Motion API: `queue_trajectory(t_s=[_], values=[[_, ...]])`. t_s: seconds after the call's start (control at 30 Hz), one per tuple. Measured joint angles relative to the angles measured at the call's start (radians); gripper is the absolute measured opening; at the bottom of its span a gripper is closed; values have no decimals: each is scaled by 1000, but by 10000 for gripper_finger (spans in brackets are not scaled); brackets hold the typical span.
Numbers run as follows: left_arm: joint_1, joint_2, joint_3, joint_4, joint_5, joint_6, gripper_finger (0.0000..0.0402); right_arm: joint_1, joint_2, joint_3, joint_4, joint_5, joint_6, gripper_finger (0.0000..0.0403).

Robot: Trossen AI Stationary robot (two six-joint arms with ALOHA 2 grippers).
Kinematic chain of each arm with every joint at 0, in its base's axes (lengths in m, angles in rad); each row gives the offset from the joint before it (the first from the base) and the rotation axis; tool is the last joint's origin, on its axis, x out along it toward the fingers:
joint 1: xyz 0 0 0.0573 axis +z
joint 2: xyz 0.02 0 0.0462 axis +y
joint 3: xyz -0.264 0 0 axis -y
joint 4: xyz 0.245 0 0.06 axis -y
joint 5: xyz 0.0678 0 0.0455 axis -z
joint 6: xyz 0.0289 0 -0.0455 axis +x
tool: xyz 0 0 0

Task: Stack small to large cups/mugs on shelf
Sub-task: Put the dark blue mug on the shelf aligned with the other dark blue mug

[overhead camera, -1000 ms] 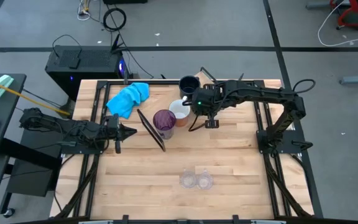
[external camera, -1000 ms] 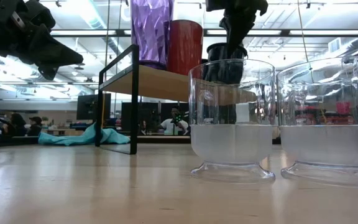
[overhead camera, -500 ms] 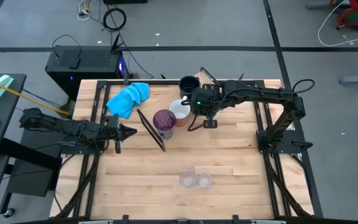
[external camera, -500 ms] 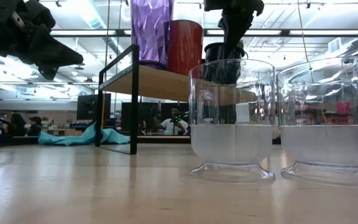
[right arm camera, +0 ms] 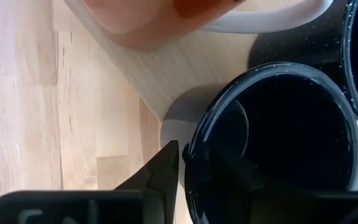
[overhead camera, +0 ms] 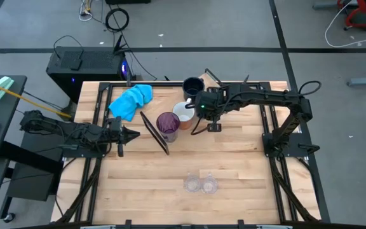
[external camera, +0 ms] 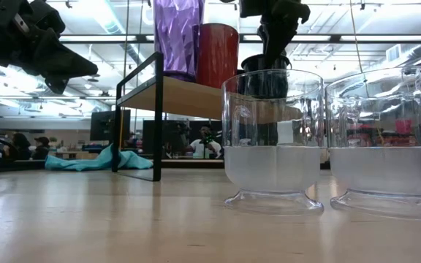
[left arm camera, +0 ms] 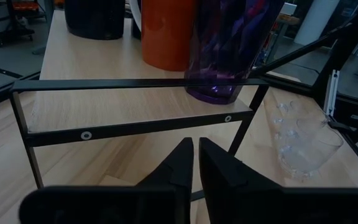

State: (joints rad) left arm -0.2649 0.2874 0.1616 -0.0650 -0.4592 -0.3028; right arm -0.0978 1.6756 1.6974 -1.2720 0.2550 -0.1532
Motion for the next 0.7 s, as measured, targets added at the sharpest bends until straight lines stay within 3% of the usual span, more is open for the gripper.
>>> queue_trajectory(t_s=[0.7], values=[[0,0,0,0,0,1,28,0,-1,0,44,9,-52,106]])
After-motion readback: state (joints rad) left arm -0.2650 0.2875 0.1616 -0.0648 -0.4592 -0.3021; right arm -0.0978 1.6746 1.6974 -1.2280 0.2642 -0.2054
